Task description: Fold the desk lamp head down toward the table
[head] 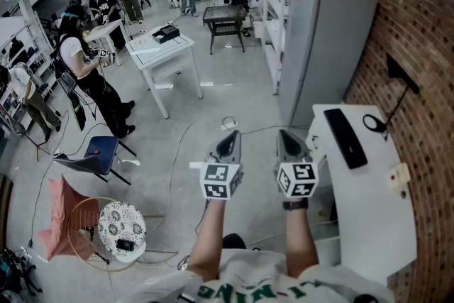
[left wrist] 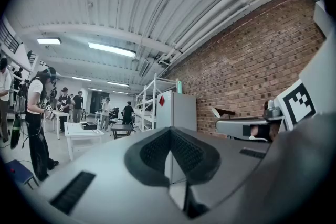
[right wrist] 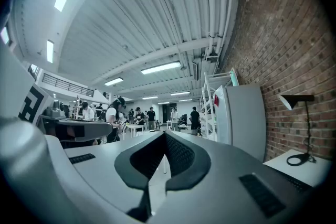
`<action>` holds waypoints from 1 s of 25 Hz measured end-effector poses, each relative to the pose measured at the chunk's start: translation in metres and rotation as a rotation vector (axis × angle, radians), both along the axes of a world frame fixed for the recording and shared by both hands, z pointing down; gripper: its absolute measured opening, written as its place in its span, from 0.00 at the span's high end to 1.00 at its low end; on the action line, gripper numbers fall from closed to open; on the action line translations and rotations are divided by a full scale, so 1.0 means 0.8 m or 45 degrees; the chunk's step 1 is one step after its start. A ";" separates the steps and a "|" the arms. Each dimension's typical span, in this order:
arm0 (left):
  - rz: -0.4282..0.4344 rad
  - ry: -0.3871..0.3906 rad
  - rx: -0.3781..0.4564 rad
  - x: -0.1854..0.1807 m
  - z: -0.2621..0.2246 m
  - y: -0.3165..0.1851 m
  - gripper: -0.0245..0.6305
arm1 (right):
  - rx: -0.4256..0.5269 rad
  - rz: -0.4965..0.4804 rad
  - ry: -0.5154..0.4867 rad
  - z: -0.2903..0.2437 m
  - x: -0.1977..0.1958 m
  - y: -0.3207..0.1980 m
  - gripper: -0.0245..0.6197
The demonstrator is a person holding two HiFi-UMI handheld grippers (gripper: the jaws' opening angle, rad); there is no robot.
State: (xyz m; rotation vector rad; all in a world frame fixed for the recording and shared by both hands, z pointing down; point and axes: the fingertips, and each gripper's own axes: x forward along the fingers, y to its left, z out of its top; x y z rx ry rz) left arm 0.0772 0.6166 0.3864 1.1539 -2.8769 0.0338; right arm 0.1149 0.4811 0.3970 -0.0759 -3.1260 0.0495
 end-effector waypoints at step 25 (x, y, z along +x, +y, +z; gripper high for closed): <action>0.152 -0.015 -0.004 -0.345 0.012 -0.030 0.96 | -0.015 0.163 0.000 0.016 -0.322 -0.009 0.96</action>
